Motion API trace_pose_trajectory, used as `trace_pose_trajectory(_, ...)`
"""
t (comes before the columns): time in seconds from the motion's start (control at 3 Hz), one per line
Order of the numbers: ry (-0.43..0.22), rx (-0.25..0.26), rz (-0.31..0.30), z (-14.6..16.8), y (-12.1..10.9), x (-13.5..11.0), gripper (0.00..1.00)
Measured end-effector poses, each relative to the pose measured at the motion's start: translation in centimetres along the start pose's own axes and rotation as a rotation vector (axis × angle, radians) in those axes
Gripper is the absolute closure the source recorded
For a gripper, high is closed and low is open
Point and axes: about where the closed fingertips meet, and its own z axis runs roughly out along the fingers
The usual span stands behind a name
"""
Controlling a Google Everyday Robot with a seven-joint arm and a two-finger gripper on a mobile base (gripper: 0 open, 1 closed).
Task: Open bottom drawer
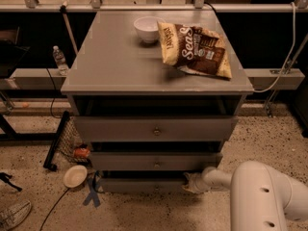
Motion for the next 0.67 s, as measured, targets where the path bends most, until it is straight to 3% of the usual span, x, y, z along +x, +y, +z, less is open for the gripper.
trace_pose_trajectory(0.33,0.000,0.000,0.000,0.0,0.0,0.0,1.00)
trace_pose_trajectory(0.67,0.013,0.006,0.014,-1.2,1.5,-0.5,1.00)
